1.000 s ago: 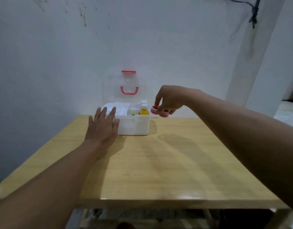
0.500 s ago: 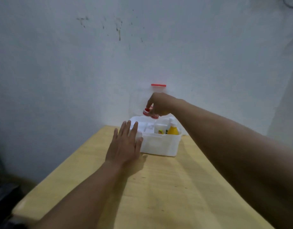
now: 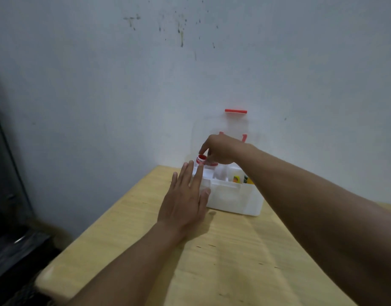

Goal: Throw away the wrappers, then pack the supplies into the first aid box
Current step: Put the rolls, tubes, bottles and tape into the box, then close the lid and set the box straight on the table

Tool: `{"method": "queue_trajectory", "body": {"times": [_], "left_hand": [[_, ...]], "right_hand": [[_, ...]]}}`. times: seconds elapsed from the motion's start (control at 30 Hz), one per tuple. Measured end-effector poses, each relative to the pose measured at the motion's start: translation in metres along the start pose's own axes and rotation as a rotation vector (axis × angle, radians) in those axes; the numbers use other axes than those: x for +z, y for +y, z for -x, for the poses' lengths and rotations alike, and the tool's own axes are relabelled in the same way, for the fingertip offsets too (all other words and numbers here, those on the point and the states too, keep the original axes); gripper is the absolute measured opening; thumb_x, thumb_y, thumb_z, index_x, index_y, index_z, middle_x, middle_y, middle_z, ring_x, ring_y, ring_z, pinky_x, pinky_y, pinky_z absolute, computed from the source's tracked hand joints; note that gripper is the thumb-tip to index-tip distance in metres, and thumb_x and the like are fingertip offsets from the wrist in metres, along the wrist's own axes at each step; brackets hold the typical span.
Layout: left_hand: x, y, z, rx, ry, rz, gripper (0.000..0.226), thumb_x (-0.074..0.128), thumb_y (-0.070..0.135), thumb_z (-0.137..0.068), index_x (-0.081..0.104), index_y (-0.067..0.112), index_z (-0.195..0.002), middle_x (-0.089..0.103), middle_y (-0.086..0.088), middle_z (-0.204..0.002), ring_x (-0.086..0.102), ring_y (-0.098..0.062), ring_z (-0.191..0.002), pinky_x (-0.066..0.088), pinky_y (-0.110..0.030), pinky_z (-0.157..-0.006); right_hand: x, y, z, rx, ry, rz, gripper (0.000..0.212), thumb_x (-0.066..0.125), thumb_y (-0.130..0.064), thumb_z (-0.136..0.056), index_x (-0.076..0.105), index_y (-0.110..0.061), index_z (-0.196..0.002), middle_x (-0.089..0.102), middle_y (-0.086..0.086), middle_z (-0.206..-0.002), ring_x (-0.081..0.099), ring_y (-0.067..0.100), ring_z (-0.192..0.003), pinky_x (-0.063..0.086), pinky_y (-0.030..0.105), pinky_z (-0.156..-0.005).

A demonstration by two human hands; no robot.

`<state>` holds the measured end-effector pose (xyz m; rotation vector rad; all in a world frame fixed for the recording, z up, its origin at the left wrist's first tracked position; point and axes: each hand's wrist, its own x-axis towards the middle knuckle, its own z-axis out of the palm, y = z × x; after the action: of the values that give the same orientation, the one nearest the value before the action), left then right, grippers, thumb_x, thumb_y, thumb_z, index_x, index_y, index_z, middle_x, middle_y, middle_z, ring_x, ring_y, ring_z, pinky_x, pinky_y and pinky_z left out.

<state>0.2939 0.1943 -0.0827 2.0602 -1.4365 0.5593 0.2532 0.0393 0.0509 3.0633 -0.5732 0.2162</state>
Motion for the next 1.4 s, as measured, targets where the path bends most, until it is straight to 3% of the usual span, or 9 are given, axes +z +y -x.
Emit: {"method": "queue_trajectory", "body": {"times": [0.2, 0.33, 0.43, 0.87, 1.03, 1.2, 1.4], "left_hand": [[0.001, -0.001, 0.002, 0.003, 0.014, 0.009, 0.060, 0.026, 0.041, -0.102, 0.011, 0.020, -0.156, 0.009, -0.004, -0.165, -0.001, -0.015, -0.151, 0.000, -0.036, -0.122], [0.001, -0.003, 0.001, -0.001, 0.012, 0.005, 0.060, 0.025, 0.044, -0.102, 0.011, 0.022, -0.156, 0.010, -0.002, -0.165, 0.001, -0.015, -0.151, 0.003, -0.038, -0.123], [0.001, -0.003, -0.001, 0.003, 0.015, 0.003, 0.060, 0.023, 0.044, -0.102, 0.011, 0.022, -0.156, 0.011, -0.003, -0.164, 0.003, -0.015, -0.151, 0.008, -0.041, -0.123], [-0.001, 0.002, -0.003, -0.018, -0.012, -0.035, 0.064, 0.012, 0.050, -0.099, 0.016, 0.023, -0.156, 0.008, -0.004, -0.165, -0.005, -0.017, -0.151, -0.003, -0.043, -0.122], [0.000, 0.009, -0.011, -0.036, -0.031, -0.078, 0.059, 0.013, 0.049, -0.101, 0.014, 0.028, -0.156, 0.008, -0.004, -0.165, -0.006, -0.020, -0.152, -0.007, -0.049, -0.121], [-0.003, 0.019, -0.025, -0.068, -0.070, -0.106, 0.068, 0.002, 0.057, -0.095, 0.016, 0.030, -0.156, 0.010, -0.004, -0.165, -0.004, -0.023, -0.152, -0.011, -0.053, -0.118], [-0.017, 0.028, -0.052, -0.041, -0.025, -0.059, 0.064, 0.008, 0.054, -0.098, 0.017, 0.027, -0.156, 0.016, -0.006, -0.164, 0.001, -0.023, -0.152, -0.003, -0.055, -0.120]], "right_hand": [[0.015, 0.006, -0.003, 0.024, 0.043, -0.088, 0.046, 0.074, -0.027, -0.086, 0.065, -0.011, -0.128, 0.070, 0.006, -0.119, 0.068, 0.023, -0.100, 0.053, 0.031, -0.091], [0.014, 0.013, -0.005, 0.039, 0.064, -0.074, 0.027, 0.077, -0.026, -0.084, 0.075, -0.009, -0.105, 0.074, 0.005, -0.101, 0.068, 0.019, -0.084, 0.058, 0.035, -0.086], [0.012, 0.016, -0.006, 0.063, 0.059, -0.088, 0.021, 0.080, -0.024, -0.081, 0.077, -0.011, -0.097, 0.075, 0.003, -0.093, 0.067, 0.017, -0.078, 0.056, 0.030, -0.076], [0.020, 0.014, 0.003, 0.047, 0.124, -0.059, 0.019, 0.067, -0.014, -0.092, 0.076, -0.005, -0.105, 0.076, 0.008, -0.102, 0.068, 0.018, -0.080, 0.057, 0.030, -0.082], [0.003, 0.021, 0.016, 0.080, 0.245, -0.006, 0.026, 0.054, -0.021, -0.093, 0.076, -0.009, -0.100, 0.074, 0.009, -0.105, 0.067, 0.025, -0.088, 0.057, 0.041, -0.081], [-0.019, 0.031, 0.042, 0.127, 0.371, 0.093, 0.030, 0.051, -0.032, -0.096, 0.069, -0.012, -0.108, 0.071, 0.008, -0.111, 0.066, 0.026, -0.098, 0.055, 0.043, -0.085], [-0.035, 0.043, 0.064, 0.234, 0.635, 0.126, 0.038, 0.046, -0.035, -0.097, 0.062, -0.007, -0.118, 0.063, 0.016, -0.117, 0.058, 0.034, -0.107, 0.052, 0.044, -0.082]]}}
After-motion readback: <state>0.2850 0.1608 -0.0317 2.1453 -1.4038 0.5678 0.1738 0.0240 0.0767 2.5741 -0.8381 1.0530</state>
